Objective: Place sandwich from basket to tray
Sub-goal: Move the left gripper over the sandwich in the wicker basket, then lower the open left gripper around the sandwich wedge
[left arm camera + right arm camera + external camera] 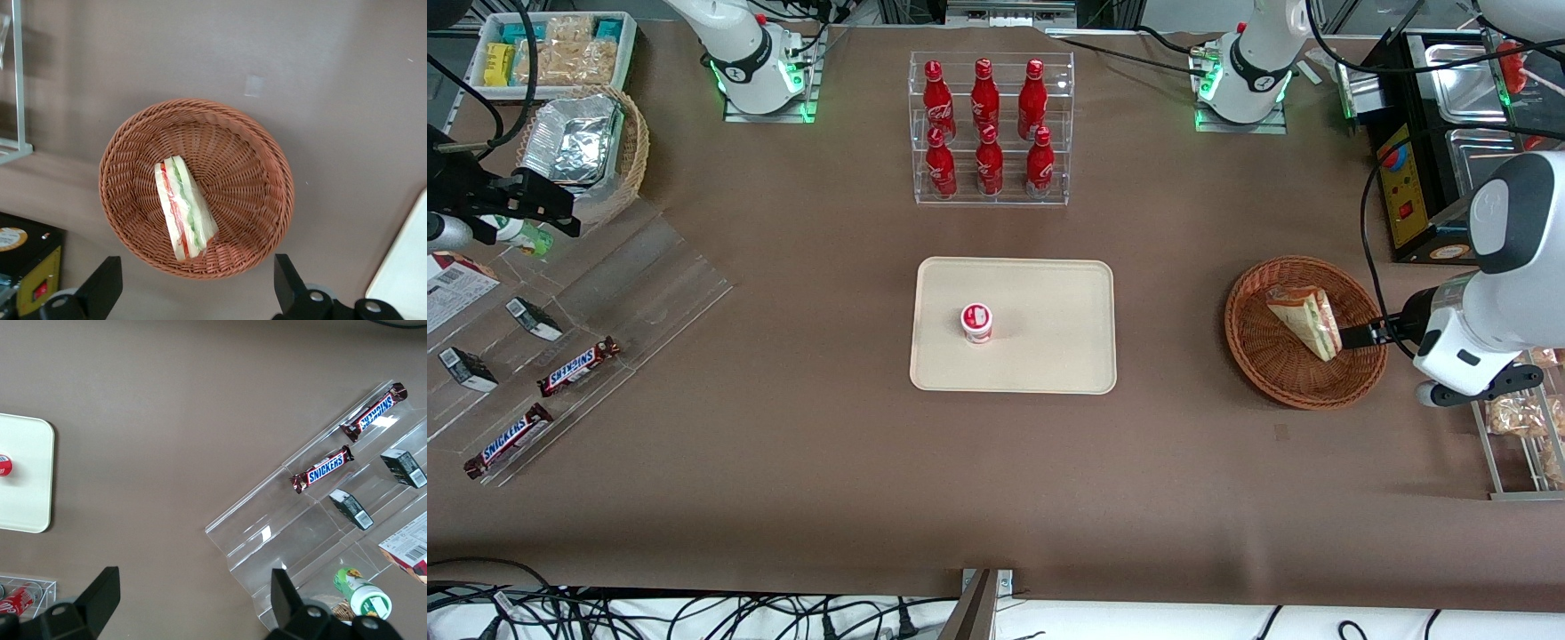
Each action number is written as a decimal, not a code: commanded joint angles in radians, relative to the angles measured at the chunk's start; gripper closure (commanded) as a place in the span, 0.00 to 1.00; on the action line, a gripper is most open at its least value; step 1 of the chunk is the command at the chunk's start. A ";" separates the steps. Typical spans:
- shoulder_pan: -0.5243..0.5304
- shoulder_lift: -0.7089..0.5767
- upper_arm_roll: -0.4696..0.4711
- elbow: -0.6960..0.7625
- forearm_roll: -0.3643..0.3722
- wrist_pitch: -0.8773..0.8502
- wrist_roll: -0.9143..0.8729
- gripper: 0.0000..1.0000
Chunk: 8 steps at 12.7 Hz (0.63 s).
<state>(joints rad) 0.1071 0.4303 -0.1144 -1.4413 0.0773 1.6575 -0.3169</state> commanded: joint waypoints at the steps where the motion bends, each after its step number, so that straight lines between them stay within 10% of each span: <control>1: 0.017 -0.013 -0.004 -0.108 0.009 0.057 -0.082 0.00; 8: 0.019 -0.111 -0.008 -0.447 0.050 0.385 -0.338 0.00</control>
<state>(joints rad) 0.1210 0.3972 -0.1186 -1.7871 0.0837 1.9889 -0.5822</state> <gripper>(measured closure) 0.000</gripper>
